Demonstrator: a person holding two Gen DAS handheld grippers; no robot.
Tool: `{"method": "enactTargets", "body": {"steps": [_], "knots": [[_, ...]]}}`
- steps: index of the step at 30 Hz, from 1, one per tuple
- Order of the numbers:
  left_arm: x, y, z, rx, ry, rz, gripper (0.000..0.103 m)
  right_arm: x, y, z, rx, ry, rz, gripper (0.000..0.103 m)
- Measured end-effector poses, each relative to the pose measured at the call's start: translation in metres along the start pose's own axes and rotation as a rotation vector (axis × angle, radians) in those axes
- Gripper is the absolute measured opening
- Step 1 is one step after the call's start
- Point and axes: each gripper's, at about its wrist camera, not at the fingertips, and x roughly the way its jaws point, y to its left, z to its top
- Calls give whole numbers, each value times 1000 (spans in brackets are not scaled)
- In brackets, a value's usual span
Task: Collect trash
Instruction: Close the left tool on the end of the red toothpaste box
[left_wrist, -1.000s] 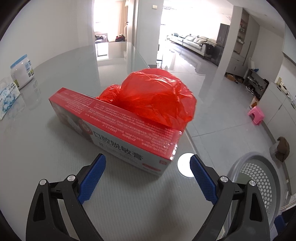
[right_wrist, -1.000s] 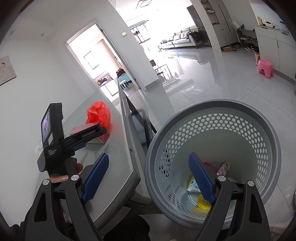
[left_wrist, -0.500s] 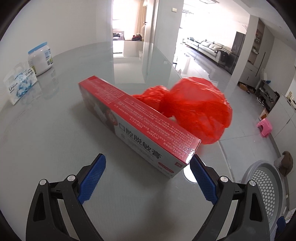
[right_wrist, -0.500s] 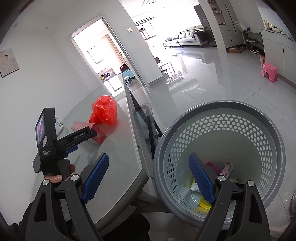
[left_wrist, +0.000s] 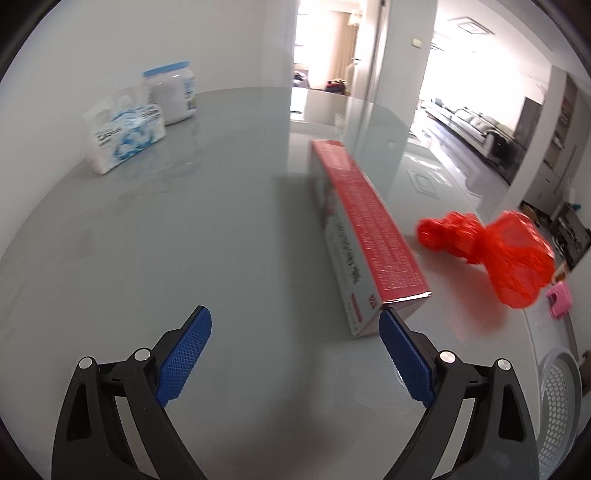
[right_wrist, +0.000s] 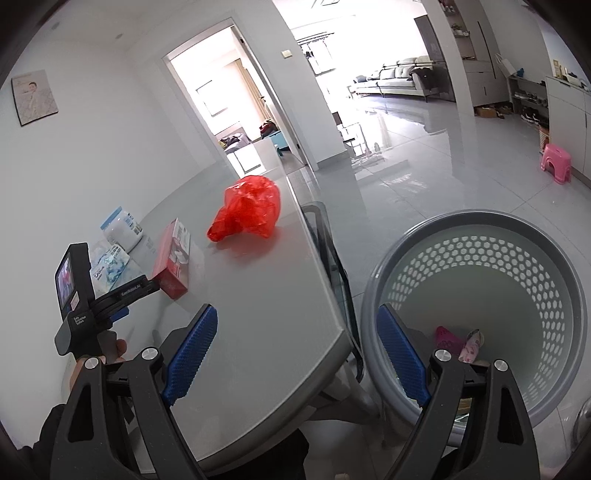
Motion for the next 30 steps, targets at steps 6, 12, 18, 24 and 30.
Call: {"method": "enactTargets", "body": {"steps": [6,12,18,24,30], "knots": [[-8,22,0,-29,-9,14,90,4,12,-2,-23,6,7,84],[-20,15,3,-12,-35,-36,90,5,15,-4,-27,11,1,84],[-18,-9,21,23,-53,-78,92,12,17,-4,-23,35,1,84],[12,-38,37,81,-21,-76,92,19,20,-1,-28,41,-20,84],[42,-53,45,119,14,-59,92,28,19,4,-19,53,-42,84]]}}
